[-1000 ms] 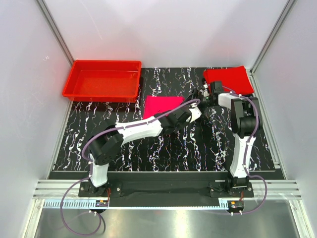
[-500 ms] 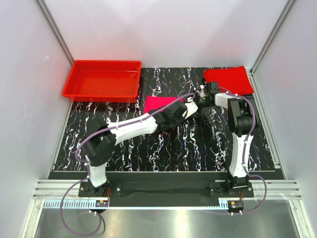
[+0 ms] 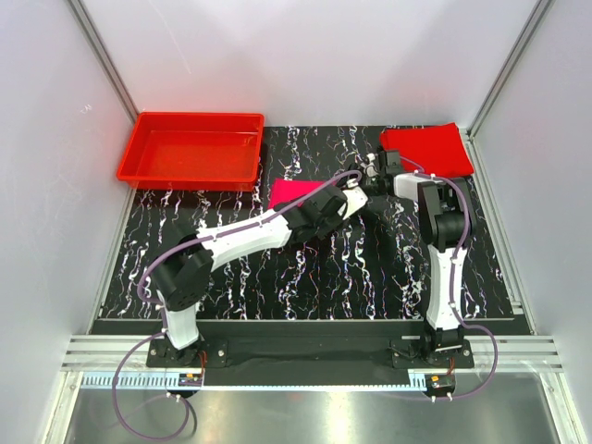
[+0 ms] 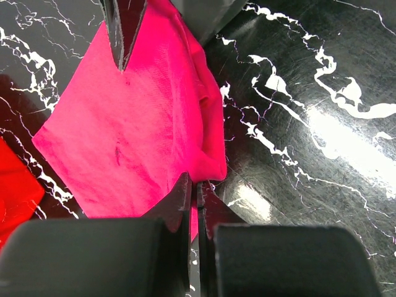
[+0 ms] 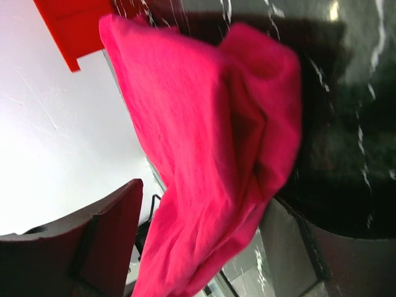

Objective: Fold and stack the t-shirts
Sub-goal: Neatly place the folded tshirt to the corner

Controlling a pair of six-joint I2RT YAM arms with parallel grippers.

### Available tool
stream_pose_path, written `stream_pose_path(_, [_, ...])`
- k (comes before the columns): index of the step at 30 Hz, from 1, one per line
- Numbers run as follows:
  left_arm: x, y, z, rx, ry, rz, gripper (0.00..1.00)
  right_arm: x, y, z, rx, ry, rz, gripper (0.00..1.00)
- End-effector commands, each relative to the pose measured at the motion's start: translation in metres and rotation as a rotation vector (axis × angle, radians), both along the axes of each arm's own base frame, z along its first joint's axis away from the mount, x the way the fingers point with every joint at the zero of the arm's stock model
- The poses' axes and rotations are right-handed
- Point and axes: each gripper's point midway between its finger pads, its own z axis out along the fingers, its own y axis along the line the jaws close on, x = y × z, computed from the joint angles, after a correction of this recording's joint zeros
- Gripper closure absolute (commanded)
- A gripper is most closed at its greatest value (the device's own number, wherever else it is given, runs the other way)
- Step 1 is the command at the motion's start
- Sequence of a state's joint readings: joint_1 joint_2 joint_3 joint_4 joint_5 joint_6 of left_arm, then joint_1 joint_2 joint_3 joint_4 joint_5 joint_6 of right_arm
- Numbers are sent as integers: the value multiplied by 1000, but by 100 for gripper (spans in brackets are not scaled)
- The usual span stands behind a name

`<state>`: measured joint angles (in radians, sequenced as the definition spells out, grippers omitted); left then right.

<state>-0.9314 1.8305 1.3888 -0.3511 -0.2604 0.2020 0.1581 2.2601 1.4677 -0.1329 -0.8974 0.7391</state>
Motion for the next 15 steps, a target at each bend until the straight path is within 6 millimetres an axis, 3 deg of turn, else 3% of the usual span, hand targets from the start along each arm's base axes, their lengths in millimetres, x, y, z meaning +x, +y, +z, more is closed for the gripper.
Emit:
stream_pose_path(1, [2,-4,45,-105,-57,-9,100,17,-4,-34,-124,-23,-70,21])
stream_pose_path(8, [-1,-5,45,-130,-38,-7,100,29,4,-28,-86,-77,-81,39])
stream_pose_path(9, [-2,-4,43,-131,-33,-5,100,30,5,-23,-76,-79,-78,52])
stream_pose_path(11, [-6,-5,40,-138,-21,-12,100,37,7,-13,-63,-127,-77,60])
stream_pose_path(12, [-7,-5,40,-143,-14,-11,100,39,9,-8,-60,-141,-73,71])
stream_pose_path(13, [-10,-7,38,-149,3,-22,94,42,9,-4,-61,-149,-77,91])
stream_pose_path(14, [-12,-7,36,-151,20,-14,84,44,9,1,-59,-160,-77,100])
stream_pose_path(15, [-14,-7,34,-157,36,-11,75,47,10,5,-62,-167,-82,100])
